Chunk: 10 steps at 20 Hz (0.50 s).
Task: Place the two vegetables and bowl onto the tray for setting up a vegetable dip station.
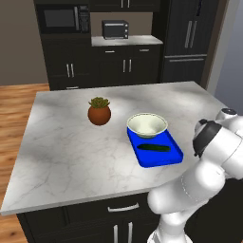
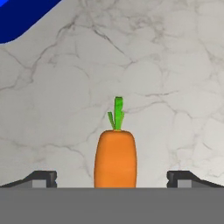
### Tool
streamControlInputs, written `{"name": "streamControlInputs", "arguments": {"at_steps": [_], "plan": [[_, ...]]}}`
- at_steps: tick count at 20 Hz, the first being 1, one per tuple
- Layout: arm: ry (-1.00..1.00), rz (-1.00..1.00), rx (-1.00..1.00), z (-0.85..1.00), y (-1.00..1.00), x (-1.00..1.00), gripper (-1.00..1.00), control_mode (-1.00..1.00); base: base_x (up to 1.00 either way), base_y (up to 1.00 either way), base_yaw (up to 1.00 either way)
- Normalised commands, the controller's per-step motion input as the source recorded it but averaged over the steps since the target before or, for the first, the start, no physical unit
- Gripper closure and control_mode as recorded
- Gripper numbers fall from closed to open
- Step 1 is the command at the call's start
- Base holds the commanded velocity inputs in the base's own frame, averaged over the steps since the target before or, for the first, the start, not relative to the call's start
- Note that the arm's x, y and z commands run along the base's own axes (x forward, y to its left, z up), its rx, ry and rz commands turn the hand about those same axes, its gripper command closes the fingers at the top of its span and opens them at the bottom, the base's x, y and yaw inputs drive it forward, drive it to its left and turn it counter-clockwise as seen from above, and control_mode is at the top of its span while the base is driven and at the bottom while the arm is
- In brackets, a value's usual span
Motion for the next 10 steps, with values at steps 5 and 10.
{"name": "streamControlInputs", "arguments": {"at_steps": [5, 10], "plan": [[0.05, 0.00, 0.00, -0.08, -0.11, 0.00, -1.00, -1.00, 0.00, 0.00, 0.00], [0.09, 0.00, 0.00, -0.08, 0.00, 0.00, -1.00, -1.00, 0.00, 0.00, 0.00]]}}
